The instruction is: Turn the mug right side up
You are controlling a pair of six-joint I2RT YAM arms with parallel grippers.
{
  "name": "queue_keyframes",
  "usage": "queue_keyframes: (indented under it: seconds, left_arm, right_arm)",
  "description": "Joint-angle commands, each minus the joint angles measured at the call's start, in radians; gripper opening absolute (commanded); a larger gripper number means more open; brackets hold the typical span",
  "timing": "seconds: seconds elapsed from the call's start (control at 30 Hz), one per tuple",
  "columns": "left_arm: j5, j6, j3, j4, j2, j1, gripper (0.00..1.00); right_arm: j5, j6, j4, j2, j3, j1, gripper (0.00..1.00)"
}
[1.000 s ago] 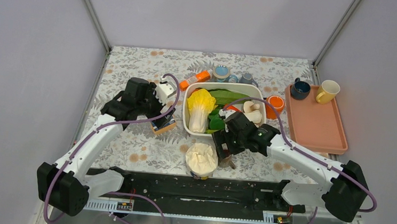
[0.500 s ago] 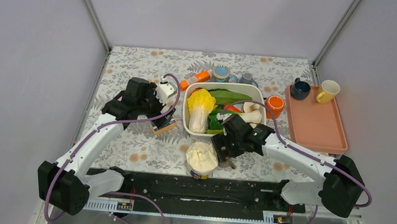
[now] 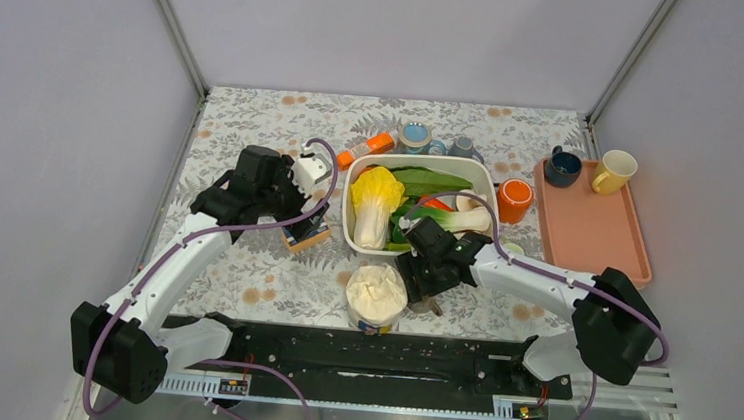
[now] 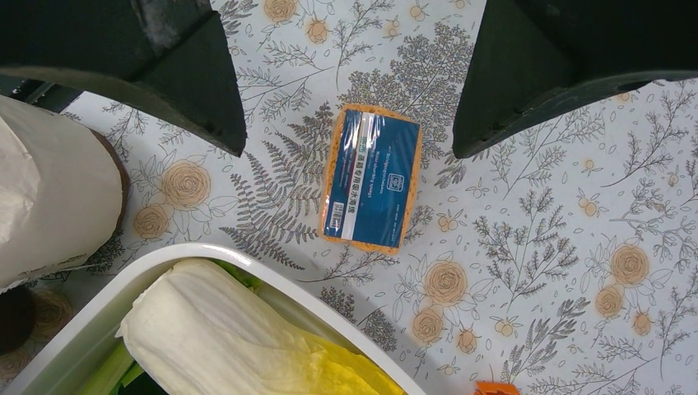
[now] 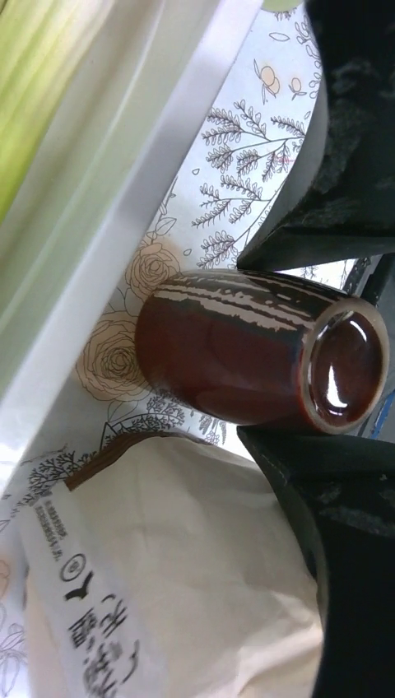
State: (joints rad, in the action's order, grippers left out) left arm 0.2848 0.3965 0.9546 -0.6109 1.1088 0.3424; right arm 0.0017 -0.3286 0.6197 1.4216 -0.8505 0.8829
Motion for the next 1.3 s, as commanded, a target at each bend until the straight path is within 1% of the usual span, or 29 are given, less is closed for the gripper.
queue_keyframes:
  seconds: [0.0, 0.13, 0.23, 0.27, 0.3, 0.47, 0.63, 0.73, 0.8, 0.9, 0.97, 1.03, 1.07, 1.1, 1.2, 1.27]
  left_arm:
    - [0.030, 0.014, -0.002, 0.035, -0.009, -0.004, 0.99]
    - [0.031, 0.013, -0.004, 0.036, -0.008, -0.003, 0.99]
    - [0.038, 0.011, 0.003, 0.034, -0.003, -0.004, 0.99]
    - [0.046, 0.009, 0.009, 0.030, -0.002, -0.004, 0.99]
    - [0.054, 0.010, 0.018, 0.019, 0.002, -0.003, 0.99]
    - [0.115, -0.009, 0.094, -0.035, 0.020, -0.004, 0.97]
    - [0.229, -0.070, 0.181, -0.089, 0.027, -0.004, 0.94]
    - [0.341, -0.139, 0.257, -0.113, 0.031, -0.003, 0.93]
    - [0.421, -0.222, 0.324, -0.121, 0.045, -0.005, 0.90]
    - [0.585, -0.353, 0.403, -0.117, 0.072, -0.004, 0.88]
    - [0.723, -0.474, 0.417, -0.045, 0.079, -0.004, 0.89]
    - [0.847, -0.632, 0.410, 0.081, 0.094, 0.000, 0.90]
    - [0.879, -0.718, 0.403, 0.151, 0.103, 0.005, 0.90]
    - [0.892, -0.776, 0.399, 0.199, 0.113, 0.015, 0.89]
    - [0.884, -0.835, 0.389, 0.253, 0.133, 0.035, 0.87]
    - [0.895, -0.900, 0.361, 0.341, 0.130, 0.039, 0.85]
  right_arm:
    - [-0.022, -0.009, -0.048, 0.009, -0.001, 0.010, 0.57]
    - [-0.019, -0.014, -0.033, -0.024, 0.005, 0.010, 0.26]
    - [-0.007, -0.016, -0.002, -0.081, 0.001, 0.009, 0.07]
    - [0.021, -0.017, 0.012, -0.106, -0.004, 0.010, 0.01]
    - [0.038, -0.018, 0.026, -0.131, -0.012, 0.010, 0.00]
    - [0.106, -0.024, 0.049, -0.301, -0.046, 0.009, 0.00]
    - [0.108, -0.019, 0.037, -0.422, -0.106, 0.010, 0.00]
    - [0.095, -0.006, -0.040, -0.493, -0.152, 0.010, 0.00]
    - [0.095, 0.003, -0.122, -0.525, -0.175, 0.010, 0.00]
    - [0.094, 0.021, -0.259, -0.552, -0.200, 0.011, 0.00]
    - [0.077, 0.033, -0.351, -0.556, -0.213, 0.010, 0.00]
    - [0.053, 0.043, -0.422, -0.546, -0.236, 0.010, 0.00]
    - [0.048, 0.051, -0.444, -0.537, -0.250, 0.010, 0.00]
    - [0.046, 0.055, -0.462, -0.527, -0.260, 0.010, 0.00]
    - [0.027, 0.058, -0.529, -0.508, -0.272, 0.010, 0.00]
    - [0.004, 0.050, -0.577, -0.500, -0.270, 0.010, 0.00]
